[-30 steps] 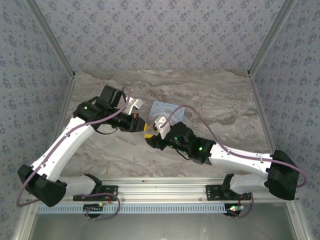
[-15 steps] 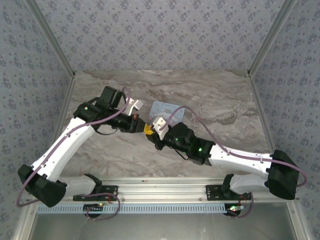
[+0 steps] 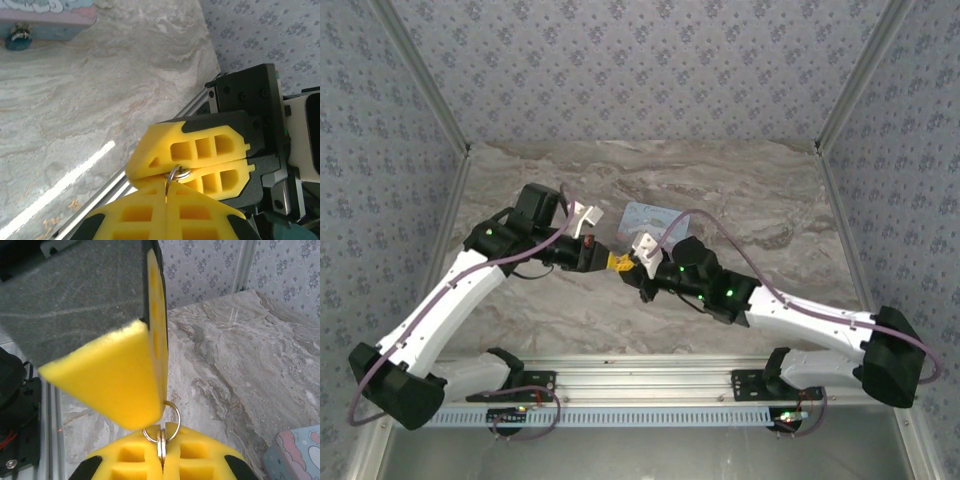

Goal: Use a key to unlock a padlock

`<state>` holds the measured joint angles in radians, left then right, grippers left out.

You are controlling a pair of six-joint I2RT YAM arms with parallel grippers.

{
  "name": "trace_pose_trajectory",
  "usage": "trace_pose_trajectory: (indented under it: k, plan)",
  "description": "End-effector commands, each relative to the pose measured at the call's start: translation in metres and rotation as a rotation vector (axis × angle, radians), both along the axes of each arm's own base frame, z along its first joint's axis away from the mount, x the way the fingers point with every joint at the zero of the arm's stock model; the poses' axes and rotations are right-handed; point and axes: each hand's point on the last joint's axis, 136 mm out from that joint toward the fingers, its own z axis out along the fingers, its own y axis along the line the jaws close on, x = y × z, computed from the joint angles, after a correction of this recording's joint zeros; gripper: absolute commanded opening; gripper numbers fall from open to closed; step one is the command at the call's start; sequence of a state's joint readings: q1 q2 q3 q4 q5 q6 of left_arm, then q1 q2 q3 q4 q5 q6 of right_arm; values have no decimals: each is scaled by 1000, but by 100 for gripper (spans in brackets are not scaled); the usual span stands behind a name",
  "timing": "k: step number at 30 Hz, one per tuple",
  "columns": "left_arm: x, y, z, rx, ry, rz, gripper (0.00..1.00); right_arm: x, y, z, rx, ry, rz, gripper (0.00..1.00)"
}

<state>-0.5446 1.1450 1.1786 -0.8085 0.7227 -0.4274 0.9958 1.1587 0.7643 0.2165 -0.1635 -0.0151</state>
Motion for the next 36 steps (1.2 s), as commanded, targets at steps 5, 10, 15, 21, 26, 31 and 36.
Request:
trace_pose_trajectory:
  k: [5,10,15,21,26,31,36]
  plan:
    - [19,8,33,-68,-209,43,34,-16,-30,1,-41,123,76,0]
    - [4,2,68,-199,-485,-97,47,-27,-40,7,-79,215,165,0]
    - [-29,-5,70,-270,-720,-310,55,-36,-38,19,-64,281,262,0]
    - [-38,-14,50,-236,-704,-402,54,-48,-27,25,-67,325,372,0]
    - [-44,-19,39,-221,-673,-473,35,-55,-16,26,-64,371,457,0]
    - [-44,-20,33,-211,-663,-488,31,-61,-8,22,-85,366,505,0]
    - [-45,-22,26,-206,-630,-509,30,-60,-4,21,-88,357,519,0]
